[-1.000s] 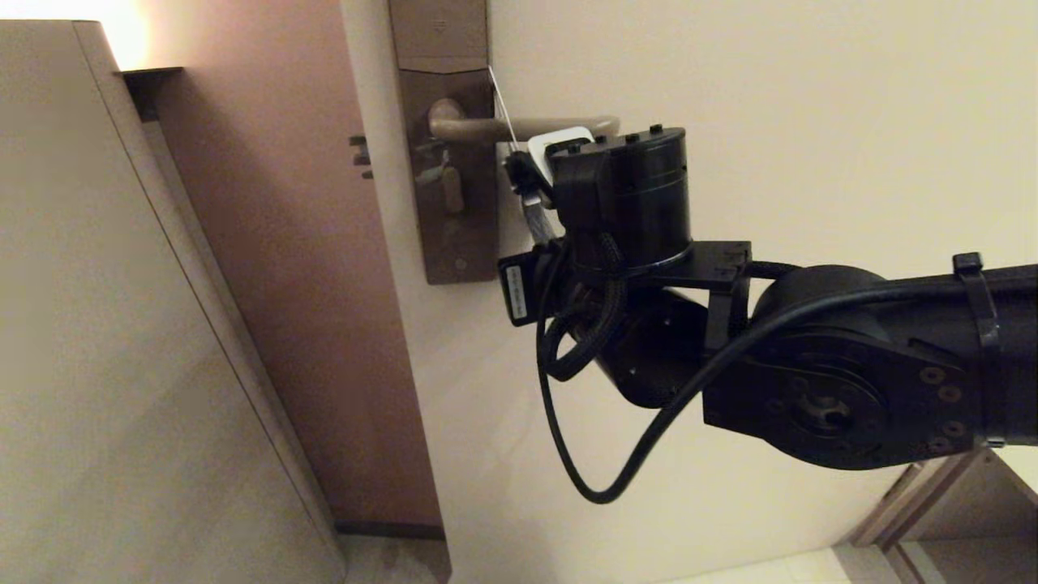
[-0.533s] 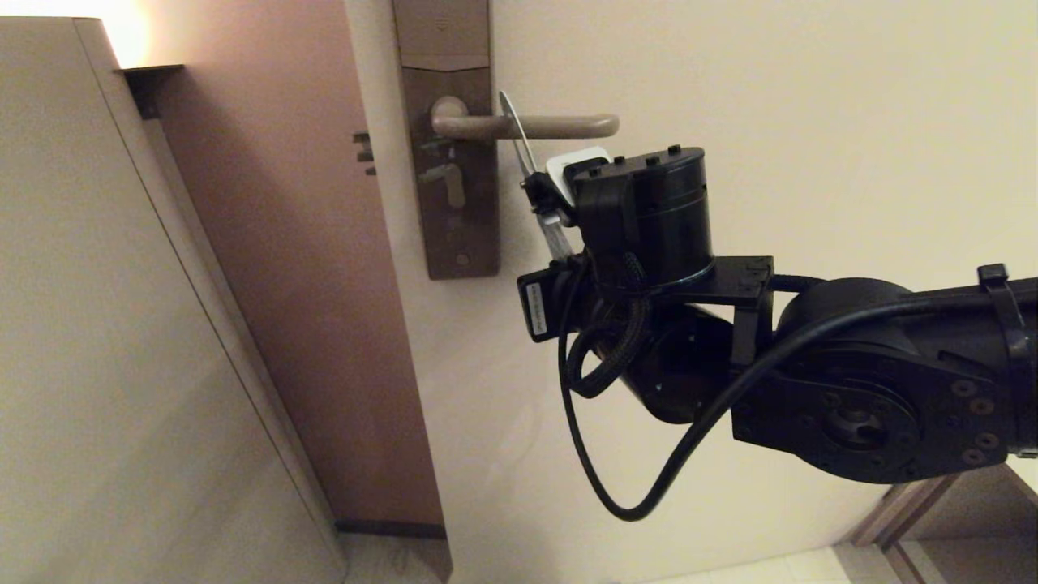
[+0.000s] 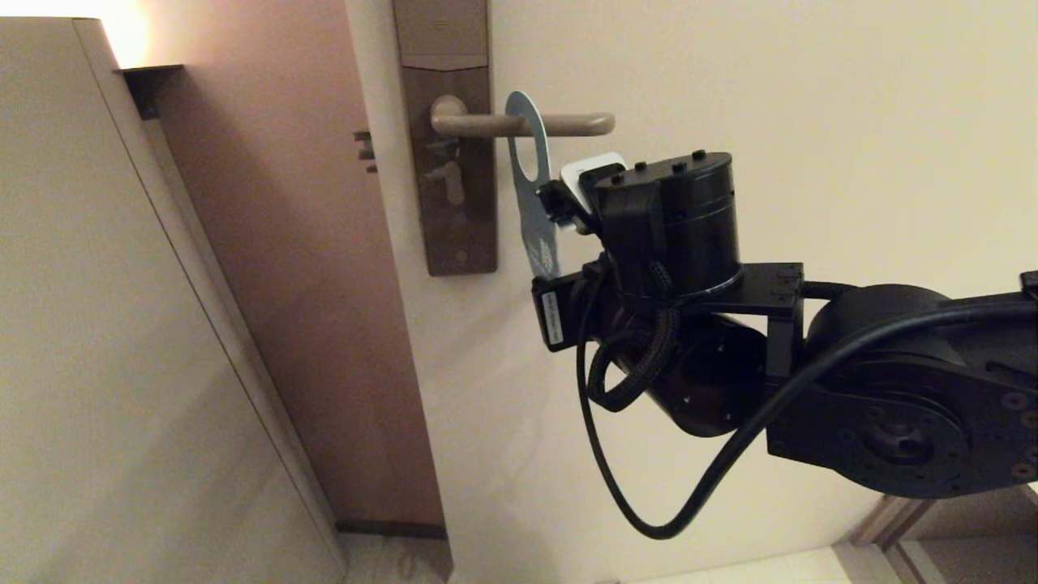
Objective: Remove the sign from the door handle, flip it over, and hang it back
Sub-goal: Hang the sign back with the other side facing out
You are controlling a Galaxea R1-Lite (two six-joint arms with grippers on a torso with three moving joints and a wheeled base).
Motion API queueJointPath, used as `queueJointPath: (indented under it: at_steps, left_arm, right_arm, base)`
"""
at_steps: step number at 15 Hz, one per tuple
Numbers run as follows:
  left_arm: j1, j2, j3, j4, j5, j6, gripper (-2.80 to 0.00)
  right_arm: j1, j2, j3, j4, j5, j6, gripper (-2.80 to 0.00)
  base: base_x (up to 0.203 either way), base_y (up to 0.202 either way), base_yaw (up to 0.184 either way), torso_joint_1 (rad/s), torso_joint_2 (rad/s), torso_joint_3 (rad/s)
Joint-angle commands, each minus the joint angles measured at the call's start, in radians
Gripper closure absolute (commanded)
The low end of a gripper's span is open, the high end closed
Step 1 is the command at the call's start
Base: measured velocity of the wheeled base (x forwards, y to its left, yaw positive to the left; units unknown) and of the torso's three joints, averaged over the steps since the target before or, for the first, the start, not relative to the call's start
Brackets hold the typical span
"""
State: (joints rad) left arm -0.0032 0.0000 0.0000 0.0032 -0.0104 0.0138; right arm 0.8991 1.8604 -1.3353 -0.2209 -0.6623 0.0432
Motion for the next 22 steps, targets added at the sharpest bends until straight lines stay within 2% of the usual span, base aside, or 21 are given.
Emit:
queueJointPath:
  at_steps: [1,10,22]
  left_arm:
    - [0.000,0.000,0.000,-0.001,0.000,0.000,0.00]
    - [0.000,0.000,0.000,0.000,0.000,0.000,0.00]
    - [0.000,0.000,0.000,0.000,0.000,0.000,0.00]
  right_arm:
    - [0.000,-0.028,0.026,0.000,-0.003,0.001,-2.80]
    - [-0.040,-0.204,0.211,0.006,0.020,0.001,-2.80]
    - [-0.041,-0.257,0.292,0.003,0.037,-0.016,-2.80]
  base:
    - [0.000,0.000,0.000,0.000,0.00,0.000]
    - [0.000,0.000,0.000,0.000,0.00,0.000]
    - [0.000,0.000,0.000,0.000,0.00,0.000]
